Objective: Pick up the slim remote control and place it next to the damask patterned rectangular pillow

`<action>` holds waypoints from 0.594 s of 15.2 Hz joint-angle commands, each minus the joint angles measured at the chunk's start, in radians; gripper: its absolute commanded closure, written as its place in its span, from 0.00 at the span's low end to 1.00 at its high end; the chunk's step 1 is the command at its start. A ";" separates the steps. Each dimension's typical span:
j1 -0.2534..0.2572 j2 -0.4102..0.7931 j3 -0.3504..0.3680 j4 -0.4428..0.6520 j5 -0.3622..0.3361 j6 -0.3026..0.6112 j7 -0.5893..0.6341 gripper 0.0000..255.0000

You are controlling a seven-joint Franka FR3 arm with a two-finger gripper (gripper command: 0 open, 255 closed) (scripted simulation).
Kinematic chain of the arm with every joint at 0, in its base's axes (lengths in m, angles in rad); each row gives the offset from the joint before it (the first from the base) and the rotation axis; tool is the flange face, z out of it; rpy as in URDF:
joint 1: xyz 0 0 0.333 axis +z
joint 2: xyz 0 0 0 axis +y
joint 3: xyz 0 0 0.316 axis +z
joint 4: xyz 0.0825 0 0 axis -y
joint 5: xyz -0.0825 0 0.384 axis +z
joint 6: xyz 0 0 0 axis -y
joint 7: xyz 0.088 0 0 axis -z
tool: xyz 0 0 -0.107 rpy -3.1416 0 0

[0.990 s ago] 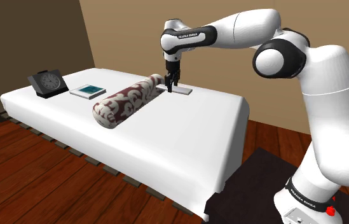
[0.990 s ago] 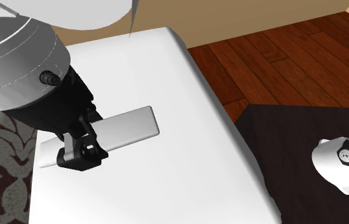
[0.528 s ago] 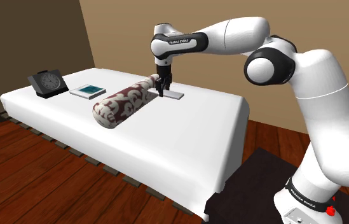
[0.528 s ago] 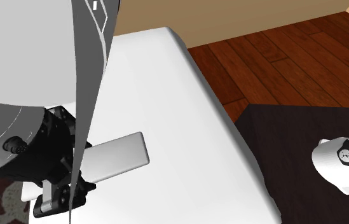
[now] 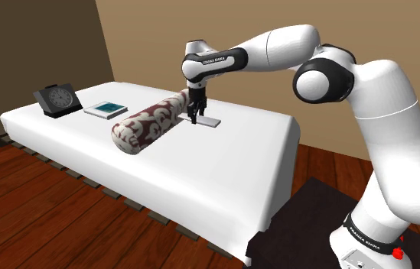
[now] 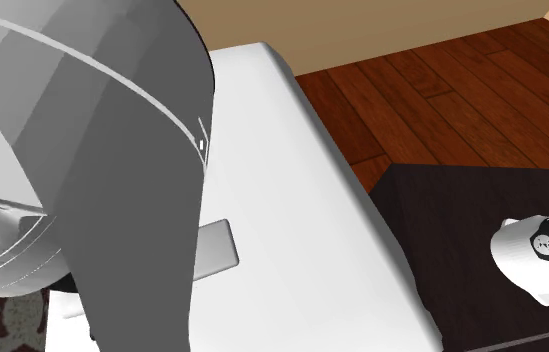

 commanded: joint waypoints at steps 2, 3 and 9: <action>0.000 0.008 0.001 -0.033 0.002 0.041 -0.002 1.00; 0.001 0.011 0.001 -0.041 0.002 0.053 -0.002 1.00; 0.001 0.033 0.003 -0.087 0.006 0.120 -0.005 1.00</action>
